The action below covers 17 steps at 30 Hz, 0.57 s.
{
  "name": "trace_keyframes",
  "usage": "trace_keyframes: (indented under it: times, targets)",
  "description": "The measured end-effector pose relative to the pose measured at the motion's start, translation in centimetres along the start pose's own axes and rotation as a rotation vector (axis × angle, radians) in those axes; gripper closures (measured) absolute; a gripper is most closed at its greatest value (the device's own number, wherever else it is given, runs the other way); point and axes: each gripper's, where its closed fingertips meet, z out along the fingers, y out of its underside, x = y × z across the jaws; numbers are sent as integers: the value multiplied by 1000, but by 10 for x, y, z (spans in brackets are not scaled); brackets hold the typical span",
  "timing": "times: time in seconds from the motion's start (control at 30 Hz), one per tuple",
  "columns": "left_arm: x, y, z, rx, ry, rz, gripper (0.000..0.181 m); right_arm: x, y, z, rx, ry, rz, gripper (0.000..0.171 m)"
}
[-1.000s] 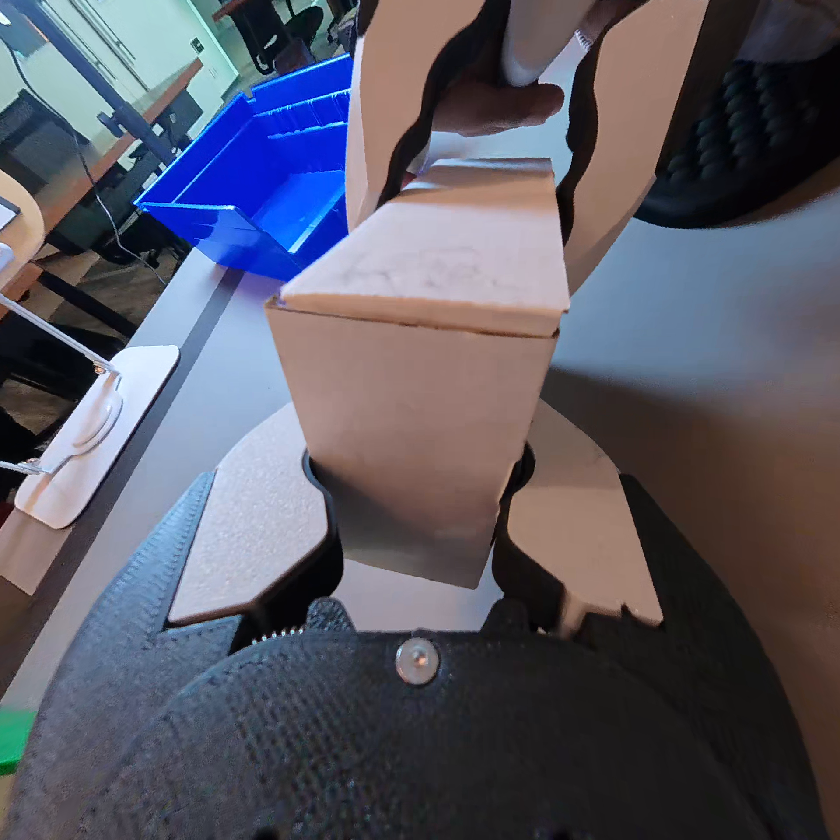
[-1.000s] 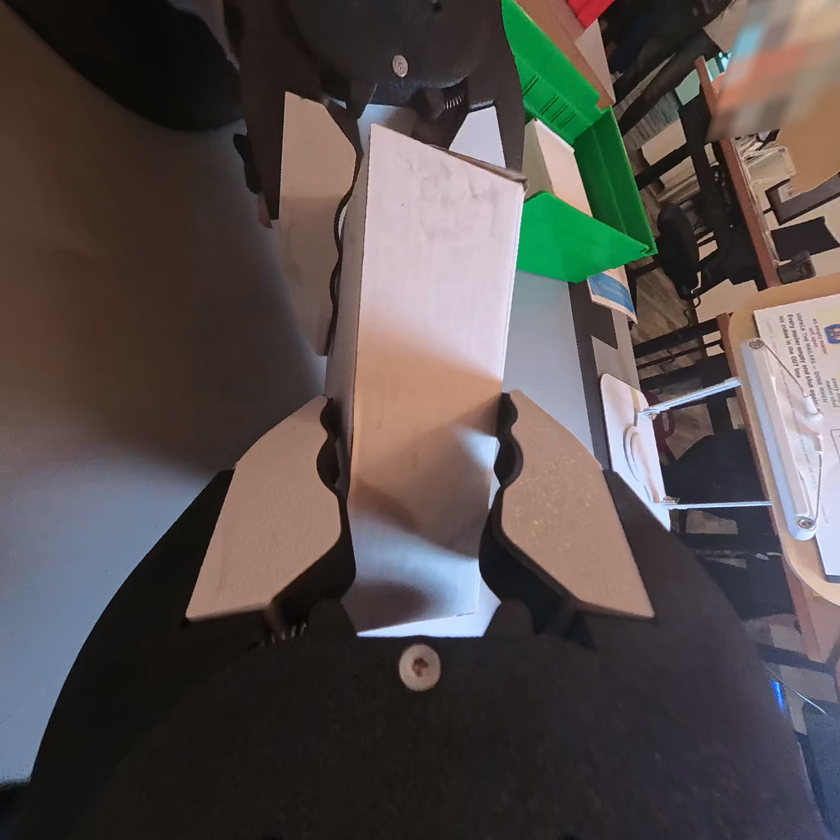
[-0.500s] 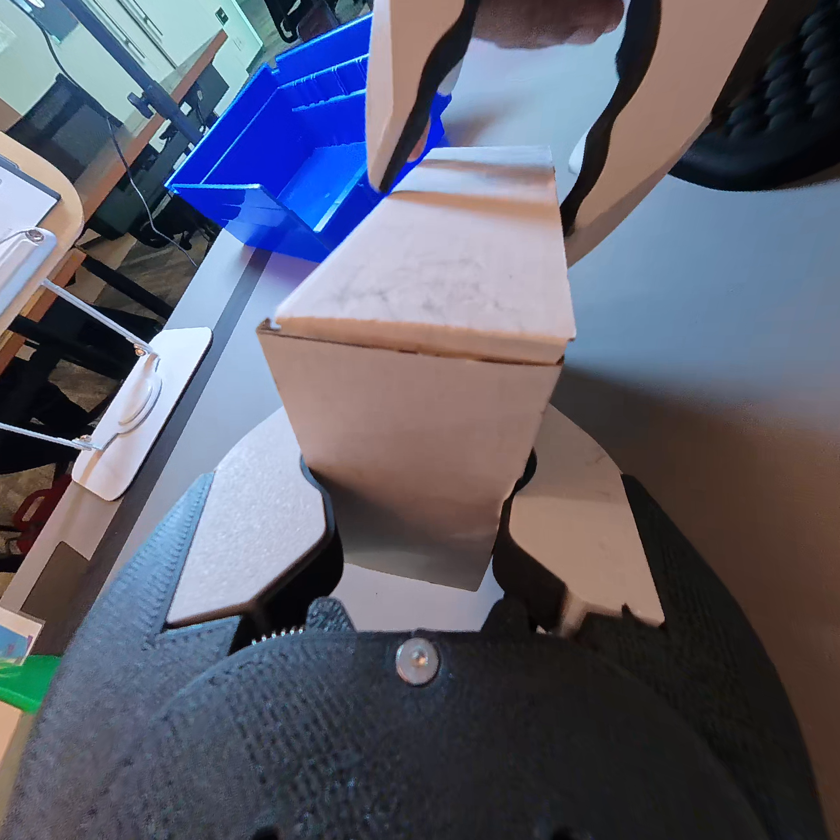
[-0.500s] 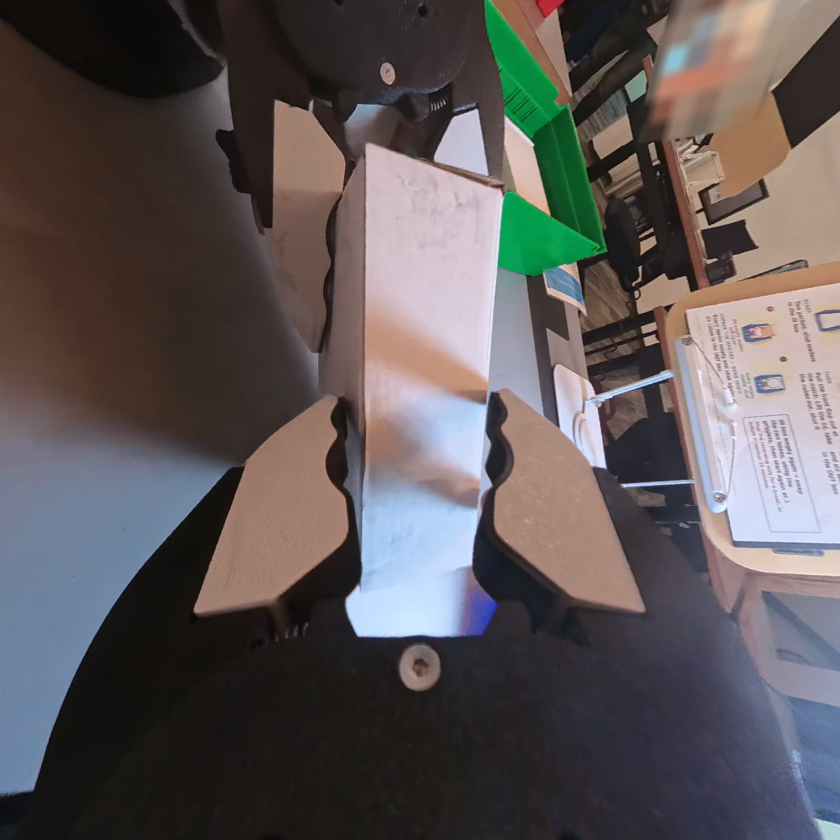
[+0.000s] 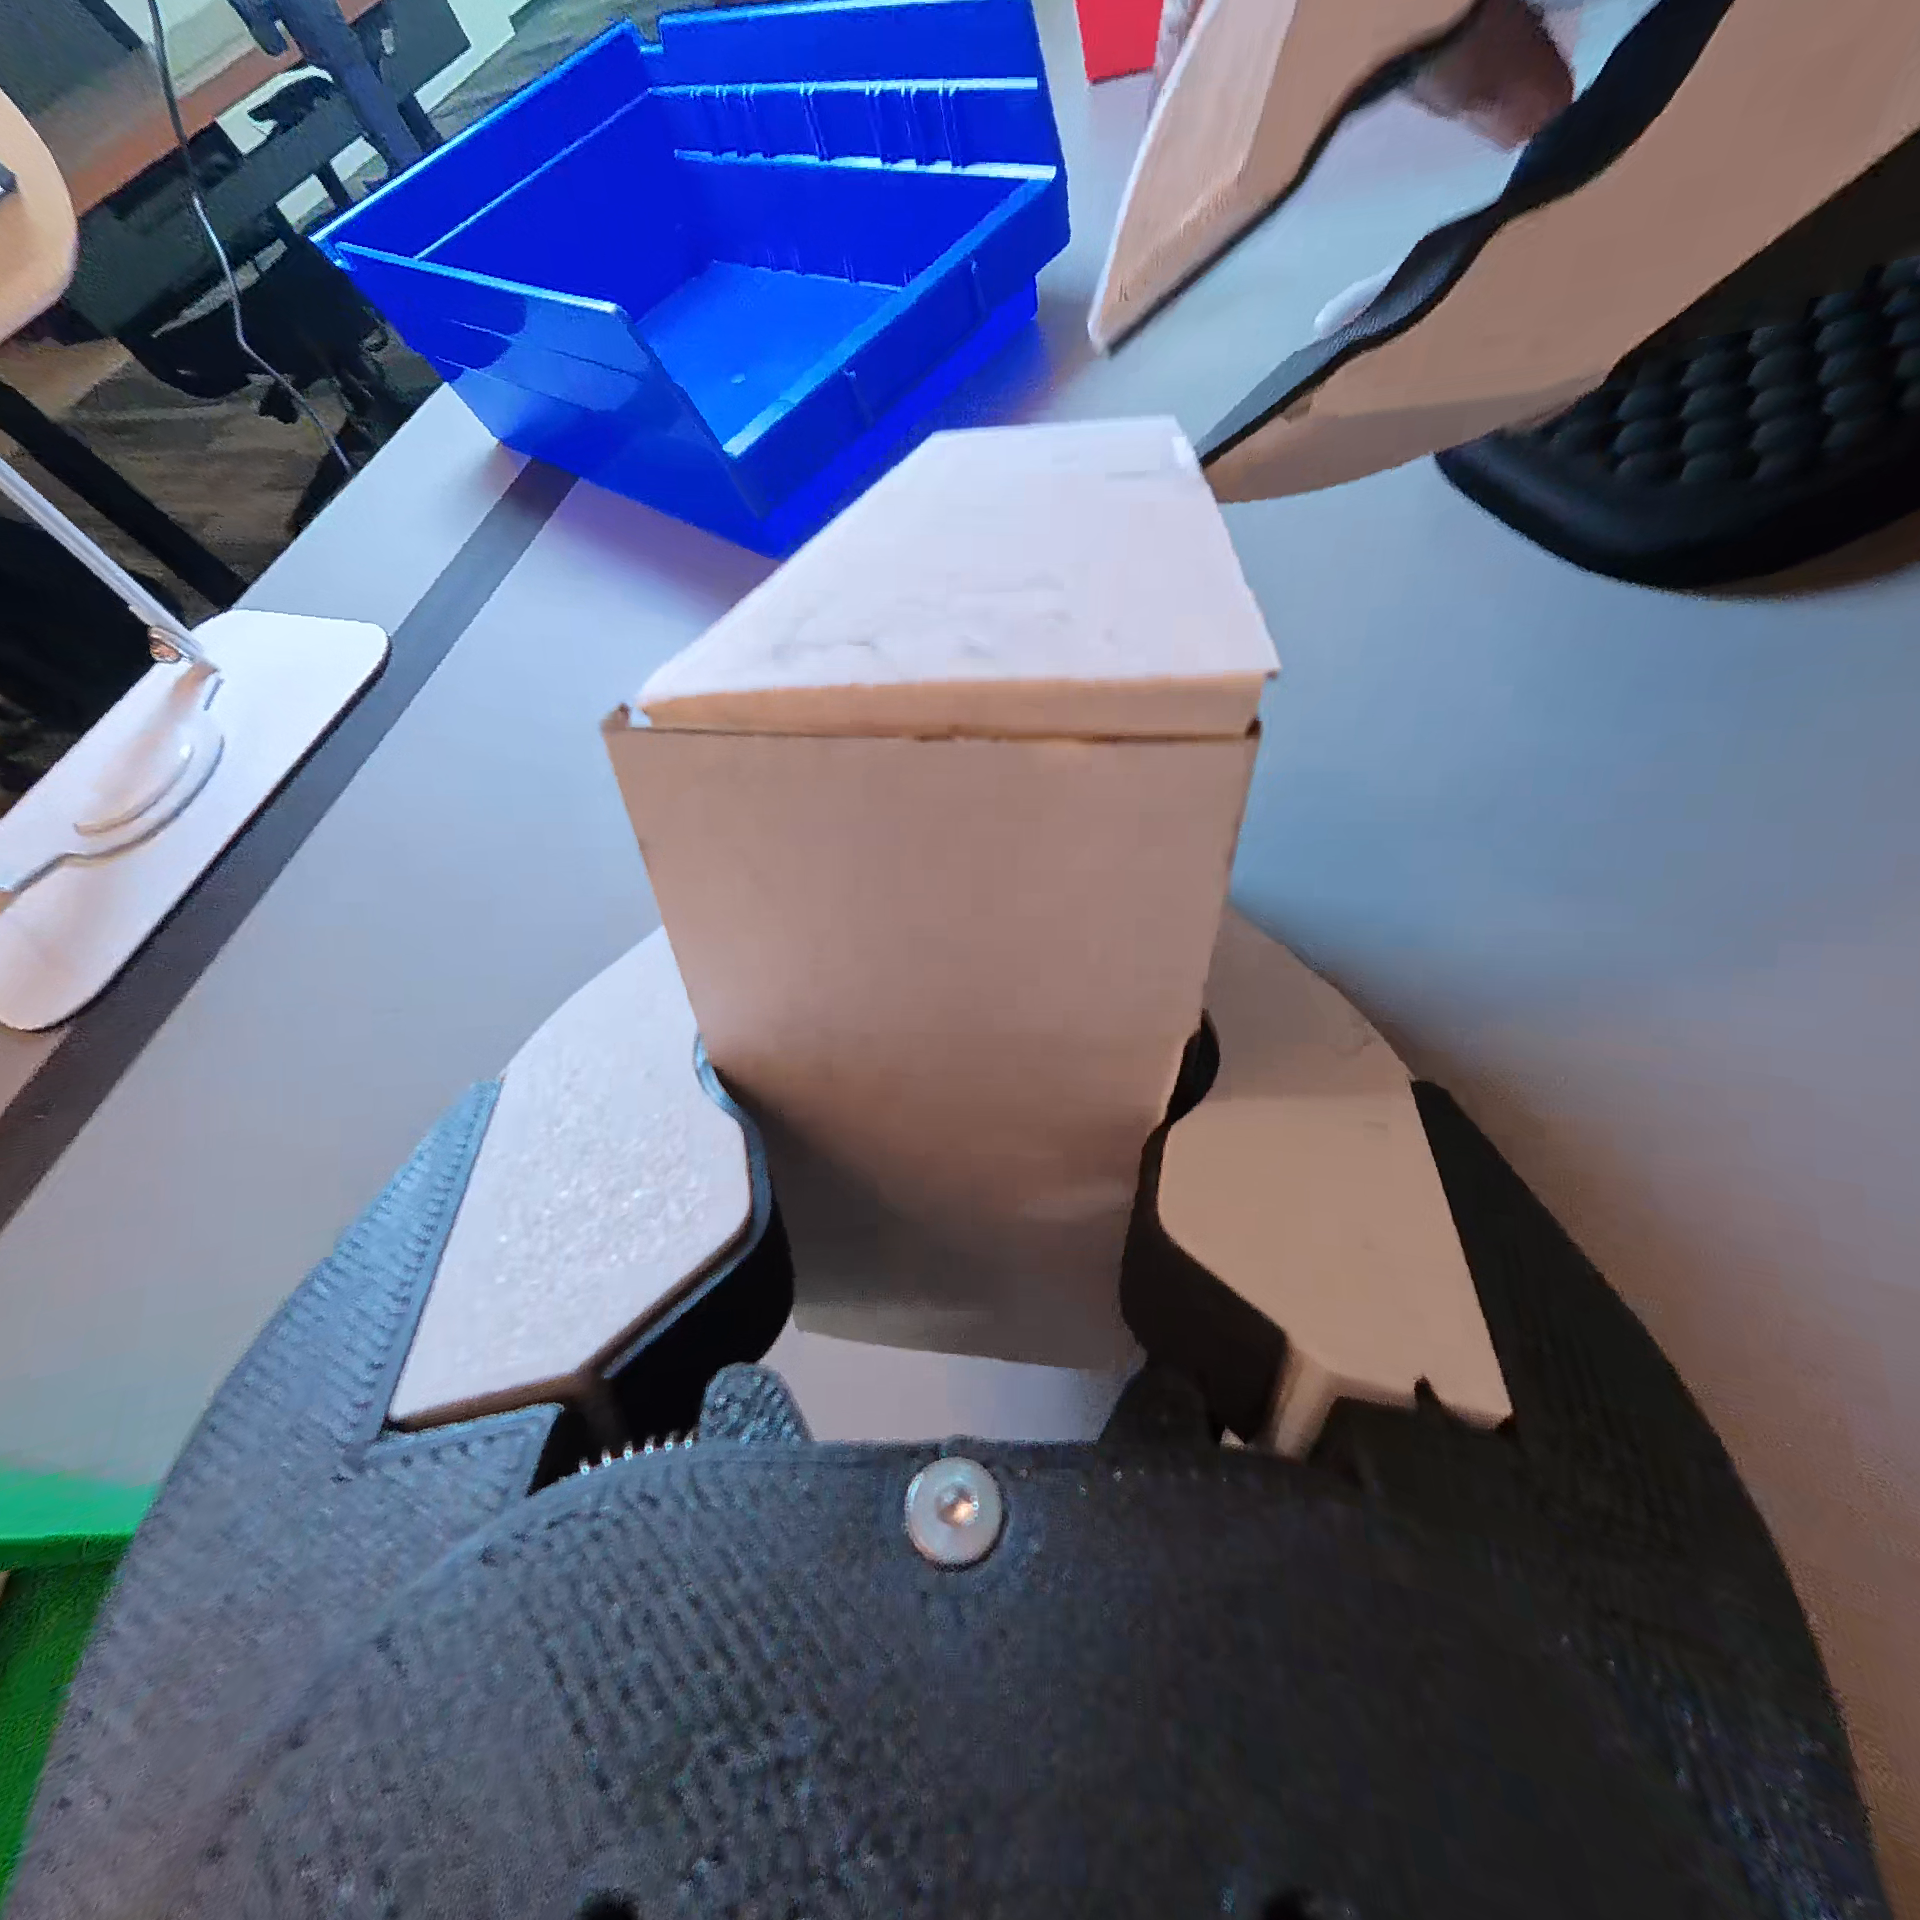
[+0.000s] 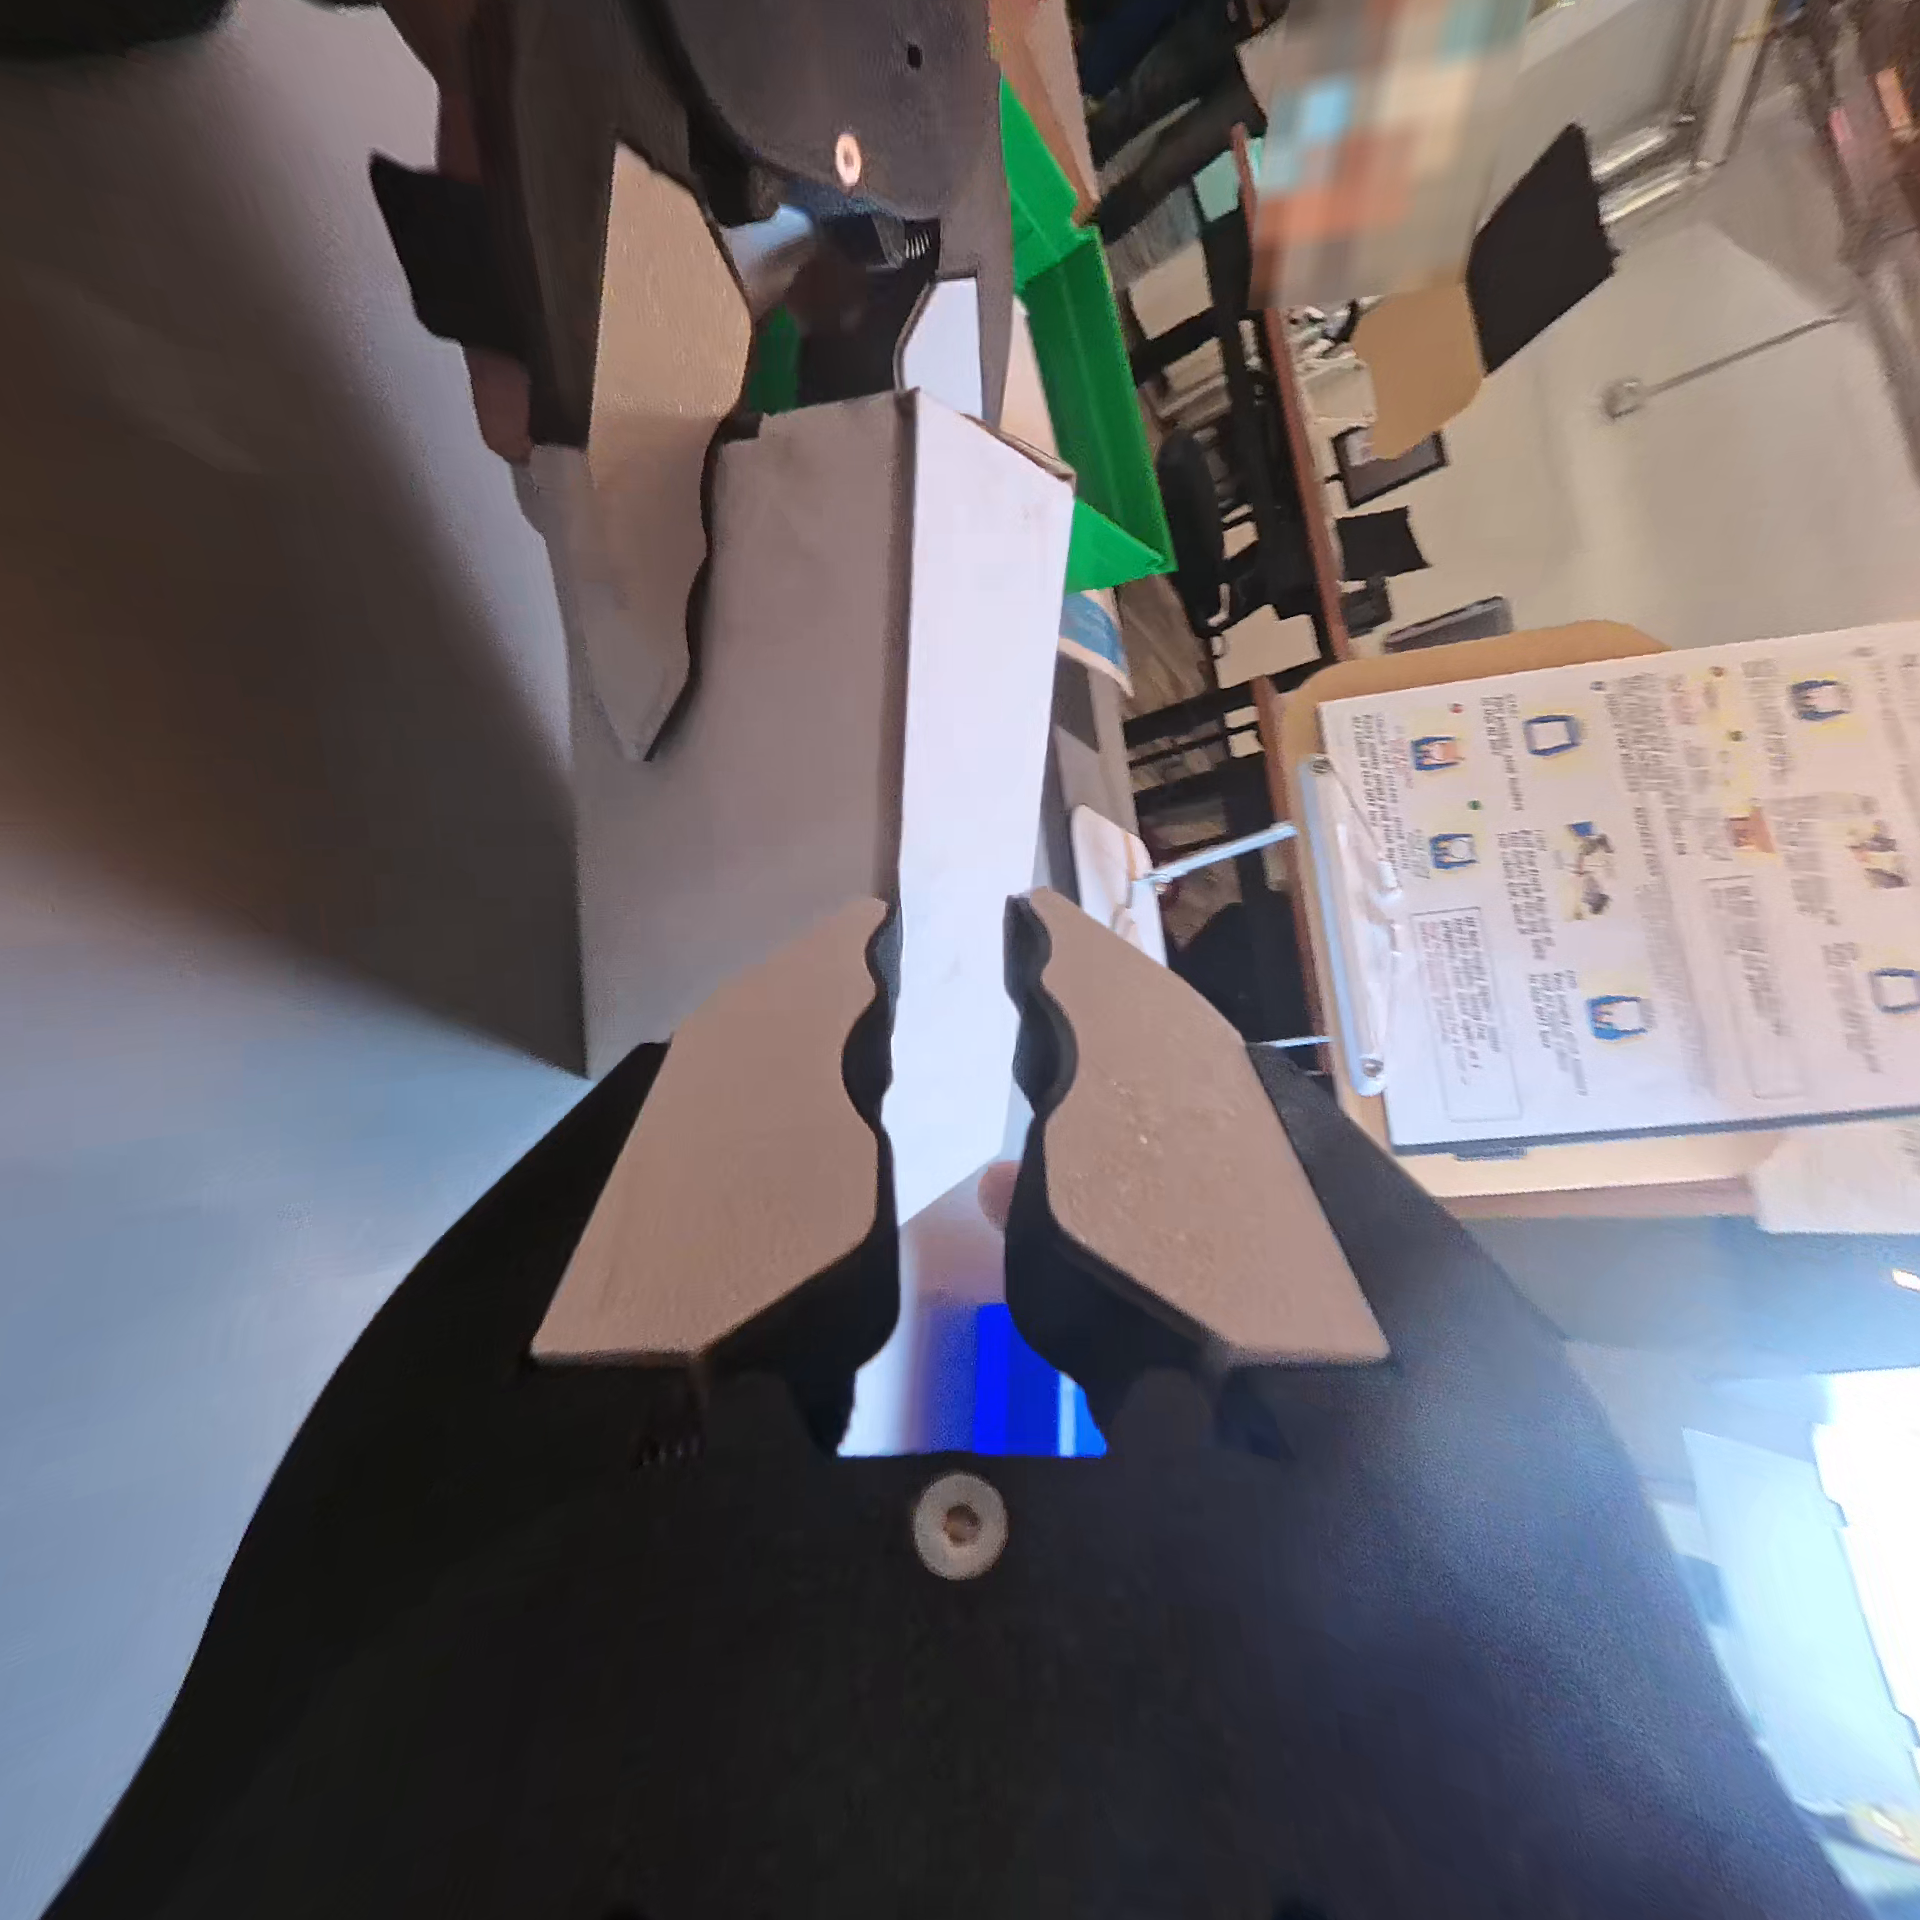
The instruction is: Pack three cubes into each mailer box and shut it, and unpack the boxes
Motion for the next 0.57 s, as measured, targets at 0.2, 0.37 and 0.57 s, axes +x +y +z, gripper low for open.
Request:
trace_keyframes:
  times: [0.2, 0.37, 0.57]
  targets:
    - [0, 0, -3, 15, 34, -40, 103, 2, -1, 6, 26, 53, 18, 159]
    - [3, -4, -6, 36, 69, -57, 103, 10, -1, 8, 37, 113, 48, 151]
    - [10, -7, -10, 71, 128, -51, 104, 16, -11, 16, 52, 196, -15, 158]
